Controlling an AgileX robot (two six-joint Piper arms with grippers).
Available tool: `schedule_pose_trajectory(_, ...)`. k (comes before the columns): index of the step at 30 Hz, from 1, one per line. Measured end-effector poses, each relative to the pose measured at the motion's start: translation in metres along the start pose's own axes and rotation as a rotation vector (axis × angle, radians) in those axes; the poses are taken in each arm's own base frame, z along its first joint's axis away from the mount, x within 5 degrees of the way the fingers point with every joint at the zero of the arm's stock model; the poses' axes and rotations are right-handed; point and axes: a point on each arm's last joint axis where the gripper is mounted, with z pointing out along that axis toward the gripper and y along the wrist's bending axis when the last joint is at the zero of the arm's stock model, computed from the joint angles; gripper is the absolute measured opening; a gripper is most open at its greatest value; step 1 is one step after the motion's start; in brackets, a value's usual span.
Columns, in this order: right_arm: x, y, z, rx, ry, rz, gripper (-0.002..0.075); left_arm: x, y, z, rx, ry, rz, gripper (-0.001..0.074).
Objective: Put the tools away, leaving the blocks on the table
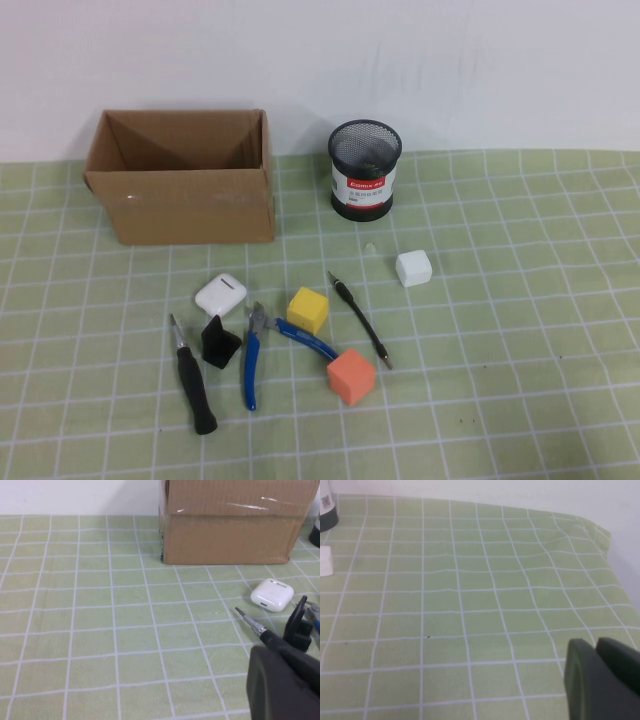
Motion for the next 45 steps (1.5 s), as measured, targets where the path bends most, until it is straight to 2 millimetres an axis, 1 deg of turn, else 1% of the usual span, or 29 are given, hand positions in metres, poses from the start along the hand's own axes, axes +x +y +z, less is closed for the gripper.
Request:
schedule_pose_trajectory(10, 0.0, 0.0, 0.0, 0.0, 0.0, 0.0, -0.0009, 0.0, 0.0, 0.0, 0.0, -0.002, -0.002, -0.0004)
schedule_pose_trajectory(16, 0.0, 0.0, 0.0, 0.0, 0.0, 0.0, -0.0009, -0.003, 0.0, 0.0, 0.002, -0.038, -0.046, -0.0004)
schedule_pose_trajectory(19, 0.0, 0.0, 0.0, 0.0, 0.0, 0.0, -0.0009, -0.008, -0.001, 0.0, 0.017, -0.09, -0.141, -0.0004)
schedule_pose_trajectory(23, 0.0, 0.0, 0.0, 0.0, 0.0, 0.0, -0.0009, -0.018, -0.002, -0.002, 0.061, -0.201, -0.379, -0.0004)
schedule_pose_trajectory(26, 0.0, 0.0, 0.0, 0.0, 0.0, 0.0, -0.0009, -0.024, -0.002, -0.003, 0.083, -0.267, -0.469, -0.0004)
schedule_pose_trajectory(28, 0.0, 0.0, 0.0, 0.0, 0.0, 0.0, -0.0009, -0.025, -0.002, -0.004, 0.094, -0.277, -0.527, -0.0004)
schedule_pose_trajectory(30, 0.0, 0.0, 0.0, 0.001, 0.0, -0.002, -0.0009, -0.022, -0.003, -0.003, 0.101, -0.215, -0.622, -0.0004)
schedule_pose_trajectory(32, 0.0, 0.0, 0.0, 0.001, 0.0, -0.002, -0.0009, -0.022, -0.004, -0.003, 0.095, -0.119, -0.706, -0.0004)
schedule_pose_trajectory(33, 0.0, 0.0, 0.0, 0.001, 0.0, -0.002, -0.0009, -0.026, -0.005, -0.003, 0.089, -0.067, -0.741, -0.0004)
schedule_pose_trajectory(35, 0.0, 0.0, 0.0, 0.001, 0.0, -0.002, -0.0009, -0.037, -0.006, -0.003, 0.069, 0.026, -0.747, -0.0004)
schedule_pose_trajectory(37, 0.0, 0.0, 0.0, 0.001, 0.0, -0.002, -0.0009, -0.054, -0.008, -0.004, 0.054, 0.12, -0.701, -0.0004)
schedule_pose_trajectory(40, 0.0, 0.0, 0.0, 0.001, 0.0, -0.002, -0.0009, -0.077, -0.01, 0.002, 0.032, 0.292, -0.599, -0.0004)
schedule_pose_trajectory(42, 0.0, 0.0, 0.0, 0.001, 0.0, -0.002, -0.0009, -0.09, -0.011, 0.011, 0.023, 0.432, -0.523, -0.0004)
schedule_pose_trajectory(45, 0.0, 0.0, 0.0, 0.001, 0.0, -0.002, -0.0009, -0.105, -0.013, 0.033, 0.014, 0.627, -0.431, -0.0004)
